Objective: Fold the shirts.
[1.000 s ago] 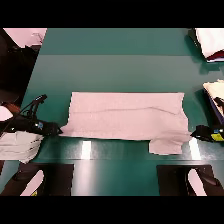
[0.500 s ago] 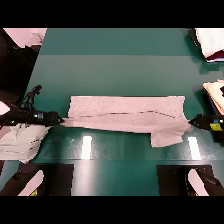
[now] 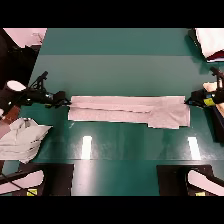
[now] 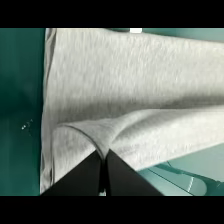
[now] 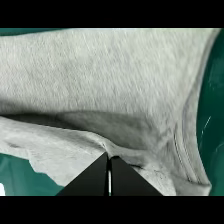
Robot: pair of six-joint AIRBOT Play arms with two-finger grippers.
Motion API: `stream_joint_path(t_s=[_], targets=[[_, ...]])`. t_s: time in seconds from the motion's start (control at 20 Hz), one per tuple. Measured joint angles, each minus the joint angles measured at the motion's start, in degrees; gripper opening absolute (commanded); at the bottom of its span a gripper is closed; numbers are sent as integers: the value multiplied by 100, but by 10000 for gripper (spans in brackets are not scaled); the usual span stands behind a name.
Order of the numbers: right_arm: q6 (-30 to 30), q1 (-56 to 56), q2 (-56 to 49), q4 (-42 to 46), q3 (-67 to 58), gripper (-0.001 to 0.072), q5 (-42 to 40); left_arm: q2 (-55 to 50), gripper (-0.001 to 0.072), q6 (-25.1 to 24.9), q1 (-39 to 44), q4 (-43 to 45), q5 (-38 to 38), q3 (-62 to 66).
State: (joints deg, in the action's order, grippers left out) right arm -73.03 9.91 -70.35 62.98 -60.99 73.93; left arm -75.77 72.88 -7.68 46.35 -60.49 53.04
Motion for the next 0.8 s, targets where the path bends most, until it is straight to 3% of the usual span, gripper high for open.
stream_joint_path(t_s=[0.15,0.2,0.25,0.3,0.35,0.4,0.6,0.65,0.75,0.8], targets=[[-39,-278,-629,-2,-476,14,-31,-393,24,-79,170,-81,254,304],[-98,-339,-791,-2,-608,14,-39,-457,72,-87,197,-103,354,389],[-133,-382,-949,-2,-745,17,-55,-509,378,-101,219,-120,452,474],[-157,-411,-1078,-2,-868,66,-68,-544,610,-101,236,-129,520,551],[-186,-433,-1196,-9,-1001,310,-66,-570,655,-94,249,-142,577,629],[-197,-439,-1281,-28,-1126,510,-61,-586,654,-48,256,-153,601,713],[-236,-188,-1471,-361,-1707,523,181,-612,649,221,273,-201,466,1250],[-229,-66,-1488,-428,-1808,523,332,-610,505,258,293,-234,317,1394],[-138,227,-1515,-496,-1869,525,667,-603,45,278,356,-284,-9,1591],[-87,400,-1519,-518,-1812,543,793,-601,24,254,420,-289,-153,1652]])
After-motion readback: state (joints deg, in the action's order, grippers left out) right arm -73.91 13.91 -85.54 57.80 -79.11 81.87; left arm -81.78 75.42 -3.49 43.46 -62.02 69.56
